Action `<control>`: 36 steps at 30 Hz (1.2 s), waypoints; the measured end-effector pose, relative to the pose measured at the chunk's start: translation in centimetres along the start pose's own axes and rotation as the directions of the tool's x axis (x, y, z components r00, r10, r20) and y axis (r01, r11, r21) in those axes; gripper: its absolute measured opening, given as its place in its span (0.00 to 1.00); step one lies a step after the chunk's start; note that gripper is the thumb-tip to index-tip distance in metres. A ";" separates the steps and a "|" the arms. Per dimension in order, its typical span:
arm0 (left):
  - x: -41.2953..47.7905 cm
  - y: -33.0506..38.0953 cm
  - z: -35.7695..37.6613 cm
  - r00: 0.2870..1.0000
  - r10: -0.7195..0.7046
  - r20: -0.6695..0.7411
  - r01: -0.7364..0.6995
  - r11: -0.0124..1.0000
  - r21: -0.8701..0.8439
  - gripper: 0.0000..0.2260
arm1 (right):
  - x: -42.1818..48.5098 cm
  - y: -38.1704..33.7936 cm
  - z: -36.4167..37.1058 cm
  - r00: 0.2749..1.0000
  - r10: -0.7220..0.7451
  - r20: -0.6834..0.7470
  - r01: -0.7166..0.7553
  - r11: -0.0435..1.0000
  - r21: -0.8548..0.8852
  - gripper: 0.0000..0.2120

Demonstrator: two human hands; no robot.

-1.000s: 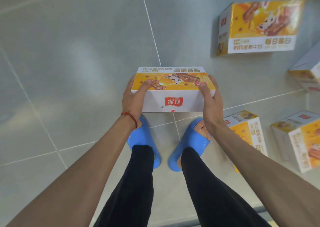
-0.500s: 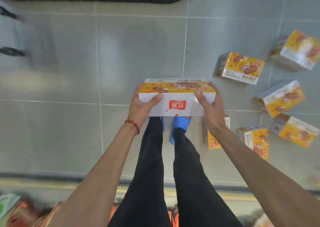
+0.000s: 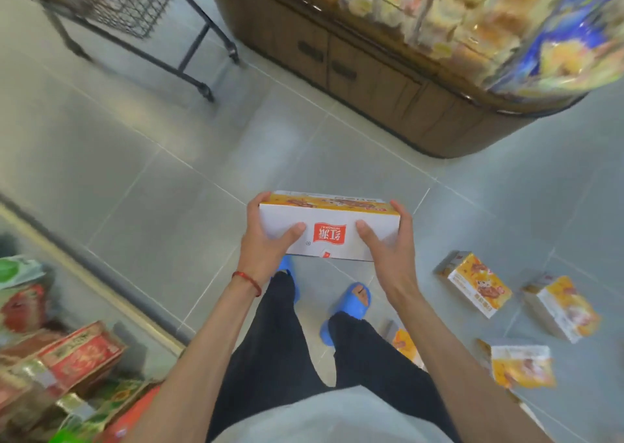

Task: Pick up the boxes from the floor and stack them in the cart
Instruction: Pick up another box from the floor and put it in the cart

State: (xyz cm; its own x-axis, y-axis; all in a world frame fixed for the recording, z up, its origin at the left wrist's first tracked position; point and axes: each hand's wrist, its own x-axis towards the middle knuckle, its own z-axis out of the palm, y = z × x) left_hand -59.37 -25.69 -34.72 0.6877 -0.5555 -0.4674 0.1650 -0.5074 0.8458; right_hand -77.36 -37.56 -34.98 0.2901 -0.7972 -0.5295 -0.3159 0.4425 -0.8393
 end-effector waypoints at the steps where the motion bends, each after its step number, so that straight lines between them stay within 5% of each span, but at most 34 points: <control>1: 0.3 0.6 -1.6 1.000 0.002 -0.007 -0.002 1.000 -0.020 0.34 | 0.0 -1.0 1.4 0.999 -0.022 0.027 0.023 0.999 -0.029 0.30; 10: 7.6 3.1 -18.0 0.996 -0.027 -0.088 0.019 0.996 -0.089 0.34 | 1.7 -8.0 18.3 0.973 -0.062 0.224 0.100 0.982 -0.160 0.37; 26: 27.8 12.4 -40.5 0.958 -0.025 -0.284 0.019 1.000 -0.022 0.46 | 13.3 -22.4 48.1 0.936 -0.147 0.319 0.218 0.955 -0.200 0.44; 36: 39.3 20.5 -51.8 0.865 0.043 -0.500 -0.035 0.999 0.024 0.40 | 19.1 -33.4 64.0 0.912 -0.243 0.330 0.323 0.921 -0.216 0.36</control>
State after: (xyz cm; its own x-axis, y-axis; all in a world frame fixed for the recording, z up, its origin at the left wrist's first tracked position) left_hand 7.65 -23.81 -22.46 0.9555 -0.1728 -0.2393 0.1232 -0.5033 0.8553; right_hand -3.48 -41.24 -24.99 0.6393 -0.6991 -0.3202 -0.3927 0.0611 -0.9176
